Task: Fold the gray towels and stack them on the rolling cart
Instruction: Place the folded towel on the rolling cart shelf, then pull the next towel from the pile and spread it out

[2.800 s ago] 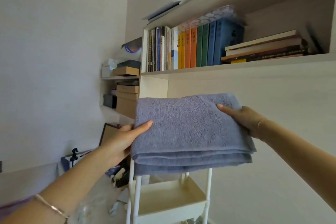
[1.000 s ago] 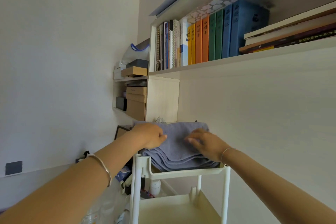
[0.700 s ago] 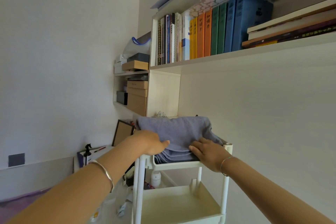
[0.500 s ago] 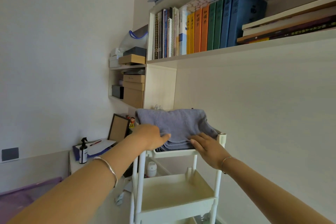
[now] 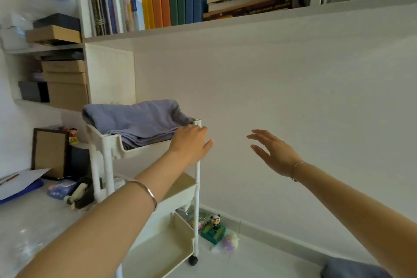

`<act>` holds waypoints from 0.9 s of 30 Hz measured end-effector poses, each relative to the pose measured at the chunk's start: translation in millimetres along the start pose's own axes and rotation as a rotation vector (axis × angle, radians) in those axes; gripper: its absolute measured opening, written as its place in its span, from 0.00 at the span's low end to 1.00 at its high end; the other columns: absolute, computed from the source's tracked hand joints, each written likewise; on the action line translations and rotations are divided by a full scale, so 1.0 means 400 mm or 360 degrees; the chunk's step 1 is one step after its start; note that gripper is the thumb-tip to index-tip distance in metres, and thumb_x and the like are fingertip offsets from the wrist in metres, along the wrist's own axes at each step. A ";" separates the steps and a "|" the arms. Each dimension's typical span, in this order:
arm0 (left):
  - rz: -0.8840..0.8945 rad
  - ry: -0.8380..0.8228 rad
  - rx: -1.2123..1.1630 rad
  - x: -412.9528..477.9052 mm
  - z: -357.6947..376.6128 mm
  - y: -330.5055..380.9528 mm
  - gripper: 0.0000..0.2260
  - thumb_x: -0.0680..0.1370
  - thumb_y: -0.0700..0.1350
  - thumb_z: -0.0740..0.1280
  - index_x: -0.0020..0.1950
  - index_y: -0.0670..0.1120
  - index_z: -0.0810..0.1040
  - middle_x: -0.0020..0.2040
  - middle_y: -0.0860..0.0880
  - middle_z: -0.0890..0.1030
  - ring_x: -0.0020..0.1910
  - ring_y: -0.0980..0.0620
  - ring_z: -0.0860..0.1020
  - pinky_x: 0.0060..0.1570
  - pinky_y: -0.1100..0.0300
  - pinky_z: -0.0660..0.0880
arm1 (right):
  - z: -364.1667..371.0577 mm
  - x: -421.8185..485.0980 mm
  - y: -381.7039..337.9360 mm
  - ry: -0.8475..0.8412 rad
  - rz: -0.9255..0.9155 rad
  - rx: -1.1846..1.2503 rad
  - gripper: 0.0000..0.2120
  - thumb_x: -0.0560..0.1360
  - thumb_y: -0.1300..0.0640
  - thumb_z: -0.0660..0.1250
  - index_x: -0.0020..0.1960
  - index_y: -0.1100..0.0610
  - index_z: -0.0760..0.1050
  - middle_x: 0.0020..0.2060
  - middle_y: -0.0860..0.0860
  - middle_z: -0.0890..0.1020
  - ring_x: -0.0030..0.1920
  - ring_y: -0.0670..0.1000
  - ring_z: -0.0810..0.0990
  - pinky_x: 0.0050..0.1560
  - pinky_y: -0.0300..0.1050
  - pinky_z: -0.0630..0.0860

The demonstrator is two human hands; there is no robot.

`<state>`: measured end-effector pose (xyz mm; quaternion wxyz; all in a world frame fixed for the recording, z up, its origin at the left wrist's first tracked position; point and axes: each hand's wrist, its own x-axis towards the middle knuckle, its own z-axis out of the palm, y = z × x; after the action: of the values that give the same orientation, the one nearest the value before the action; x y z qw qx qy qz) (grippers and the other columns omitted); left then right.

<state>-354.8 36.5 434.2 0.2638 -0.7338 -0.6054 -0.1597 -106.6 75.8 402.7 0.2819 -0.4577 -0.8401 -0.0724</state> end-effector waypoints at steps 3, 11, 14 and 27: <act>0.0170 -0.0039 -0.0174 0.008 0.046 0.145 0.16 0.81 0.54 0.53 0.58 0.44 0.71 0.56 0.44 0.78 0.57 0.43 0.74 0.51 0.53 0.68 | -0.035 -0.136 0.079 -0.0028 0.0258 -0.0127 0.18 0.81 0.48 0.55 0.69 0.47 0.67 0.72 0.44 0.64 0.65 0.50 0.71 0.63 0.43 0.65; 0.0648 -0.0429 -0.0642 -0.077 0.170 0.567 0.20 0.82 0.54 0.53 0.68 0.44 0.68 0.64 0.44 0.75 0.63 0.44 0.72 0.59 0.52 0.67 | -0.072 -0.554 0.215 -0.0204 0.0887 -0.0251 0.20 0.80 0.46 0.55 0.70 0.49 0.66 0.73 0.47 0.62 0.69 0.52 0.68 0.68 0.48 0.65; 0.0772 -0.0526 -0.0700 -0.138 0.195 0.699 0.20 0.81 0.54 0.53 0.67 0.44 0.69 0.63 0.44 0.75 0.63 0.43 0.72 0.58 0.51 0.68 | -0.070 -0.718 0.241 -0.0263 0.1129 -0.0207 0.19 0.80 0.47 0.57 0.70 0.49 0.66 0.73 0.46 0.62 0.69 0.52 0.68 0.68 0.46 0.64; 0.1009 -0.0876 -0.0844 -0.343 0.254 1.166 0.22 0.82 0.55 0.53 0.71 0.46 0.64 0.68 0.46 0.71 0.66 0.45 0.69 0.60 0.51 0.68 | -0.135 -1.327 0.383 -0.0347 0.1697 -0.0189 0.20 0.79 0.44 0.58 0.70 0.46 0.65 0.74 0.44 0.60 0.63 0.50 0.74 0.64 0.43 0.71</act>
<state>60.7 -74.6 185.7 -0.0658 -0.9386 -0.3381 -0.0204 263.4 -243.8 140.2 0.1645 -0.8401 -0.5106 0.0809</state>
